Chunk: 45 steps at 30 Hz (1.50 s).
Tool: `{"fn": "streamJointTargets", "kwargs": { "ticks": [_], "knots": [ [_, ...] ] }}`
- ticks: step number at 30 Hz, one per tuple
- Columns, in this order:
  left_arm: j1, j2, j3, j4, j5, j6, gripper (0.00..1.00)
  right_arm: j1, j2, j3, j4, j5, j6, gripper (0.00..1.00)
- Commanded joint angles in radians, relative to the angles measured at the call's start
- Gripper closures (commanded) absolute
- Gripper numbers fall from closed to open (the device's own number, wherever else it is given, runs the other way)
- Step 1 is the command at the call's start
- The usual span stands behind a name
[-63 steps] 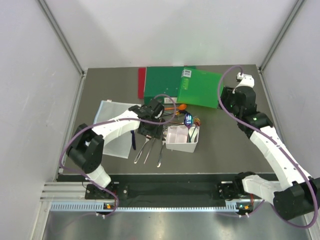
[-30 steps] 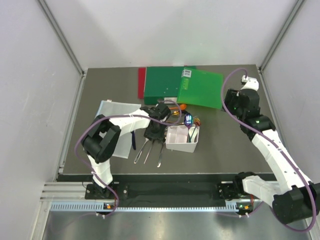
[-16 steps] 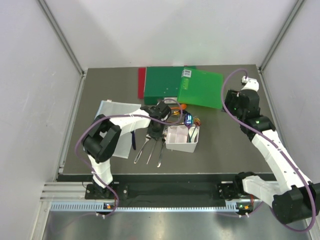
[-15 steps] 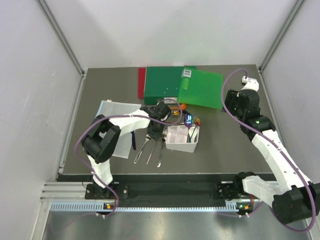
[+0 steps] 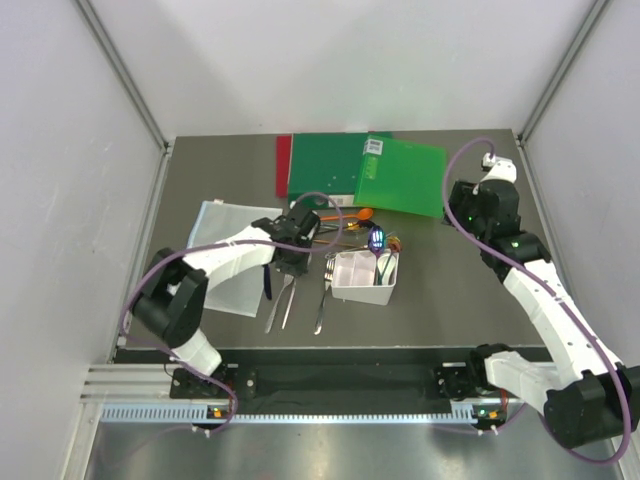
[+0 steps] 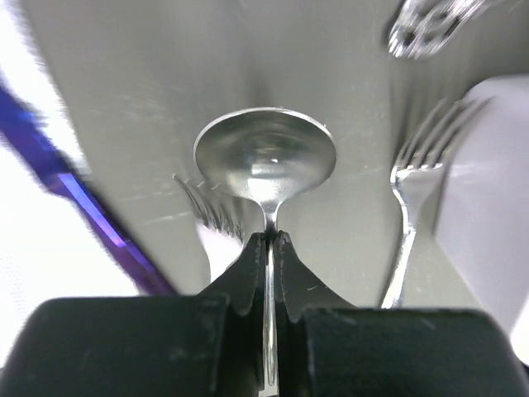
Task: Sort the eating utensils into containers
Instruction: Pick up the spoon from the center of the board, then place the spoon in the storage box.
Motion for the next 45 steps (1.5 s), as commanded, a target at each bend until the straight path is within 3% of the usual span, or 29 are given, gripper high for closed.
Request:
{"fn": "streamJointTargets", "kwargs": {
  "ticks": [1, 13, 22, 27, 38, 45],
  "knots": [
    [0.017, -0.136, 0.031, 0.037, -0.039, -0.006, 1.00, -0.020, 0.003, 0.007, 0.033, -0.021, 0.016, 0.38],
    [0.023, -0.170, -0.018, 0.143, 0.030, -0.004, 1.00, -0.030, -0.003, -0.012, 0.027, -0.027, 0.028, 0.39],
    [0.023, -0.305, 0.000, 0.238, -0.143, -0.016, 1.00, -0.040, 0.006, -0.021, 0.029, -0.032, 0.036, 0.39],
    [0.020, -0.399, 0.050, 0.334, -0.122, -0.020, 1.00, -0.046, 0.014, -0.029, 0.029, -0.037, 0.048, 0.39],
    [-0.048, -0.313, 0.059, 0.670, 0.053, -0.093, 1.00, -0.047, 0.034, -0.047, 0.020, -0.053, 0.061, 0.39],
    [-0.161, -0.241, 0.138, 0.715, 0.024, -0.069, 1.00, -0.052, 0.029, -0.049, 0.009, -0.047, 0.050, 0.39]
  ]
}}
